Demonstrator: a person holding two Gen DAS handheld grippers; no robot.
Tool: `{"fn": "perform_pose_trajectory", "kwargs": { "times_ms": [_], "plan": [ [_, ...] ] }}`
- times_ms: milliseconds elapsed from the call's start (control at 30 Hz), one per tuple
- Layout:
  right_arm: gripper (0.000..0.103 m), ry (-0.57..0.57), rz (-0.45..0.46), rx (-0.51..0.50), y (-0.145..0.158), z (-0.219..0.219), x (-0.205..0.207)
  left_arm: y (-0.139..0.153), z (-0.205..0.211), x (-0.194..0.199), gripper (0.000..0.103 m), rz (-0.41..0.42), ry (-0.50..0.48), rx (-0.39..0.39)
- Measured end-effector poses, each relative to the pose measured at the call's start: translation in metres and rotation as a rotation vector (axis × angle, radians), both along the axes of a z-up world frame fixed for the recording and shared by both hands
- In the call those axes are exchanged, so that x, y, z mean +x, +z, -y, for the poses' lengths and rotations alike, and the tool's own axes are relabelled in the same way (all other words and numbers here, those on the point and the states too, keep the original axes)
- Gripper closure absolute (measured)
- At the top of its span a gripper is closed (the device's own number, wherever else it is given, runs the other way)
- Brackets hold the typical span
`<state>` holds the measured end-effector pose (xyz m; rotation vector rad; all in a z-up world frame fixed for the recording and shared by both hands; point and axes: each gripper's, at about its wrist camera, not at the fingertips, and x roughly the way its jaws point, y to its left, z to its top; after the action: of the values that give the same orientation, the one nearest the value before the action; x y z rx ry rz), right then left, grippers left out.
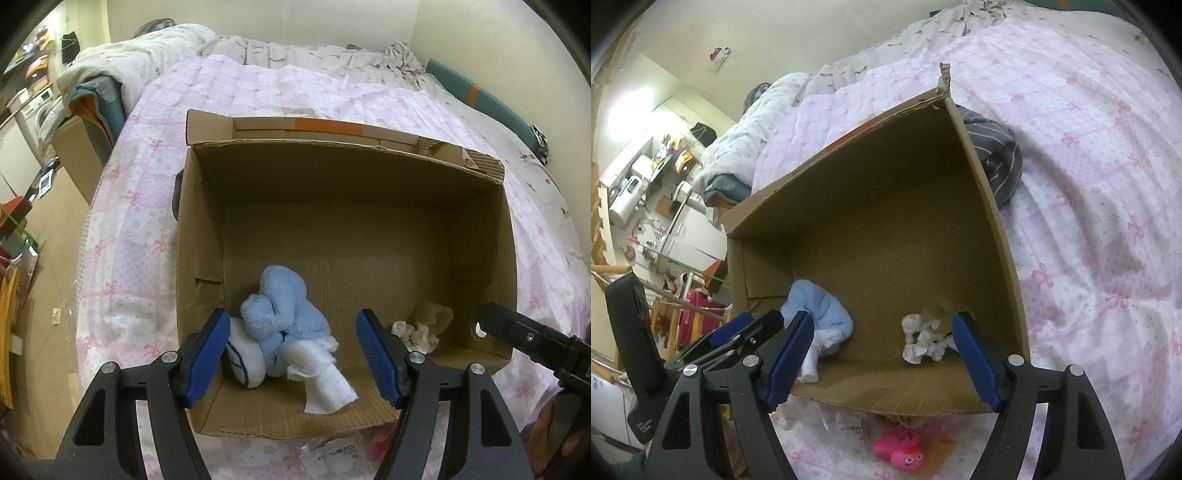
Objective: Organize soft objects
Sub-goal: 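Withdraw both open grippers from the box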
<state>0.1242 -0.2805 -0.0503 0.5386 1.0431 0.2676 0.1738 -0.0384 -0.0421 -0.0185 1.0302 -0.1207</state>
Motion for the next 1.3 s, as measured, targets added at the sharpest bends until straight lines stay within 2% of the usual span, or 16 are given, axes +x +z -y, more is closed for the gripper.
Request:
{"fn": "perform_pose_trajectory", "kwargs": {
  "times_ms": [767, 1300],
  "plan": [
    [0.021, -0.009, 0.009, 0.002, 0.004, 0.000, -0.003, 0.009, -0.008, -0.015, 0.035, 0.023, 0.019, 0.020],
    [0.021, -0.024, 0.022, -0.012, 0.014, 0.006, -0.025, 0.027, -0.038, -0.045, 0.035, 0.005, 0.084, -0.022]
  ]
}}
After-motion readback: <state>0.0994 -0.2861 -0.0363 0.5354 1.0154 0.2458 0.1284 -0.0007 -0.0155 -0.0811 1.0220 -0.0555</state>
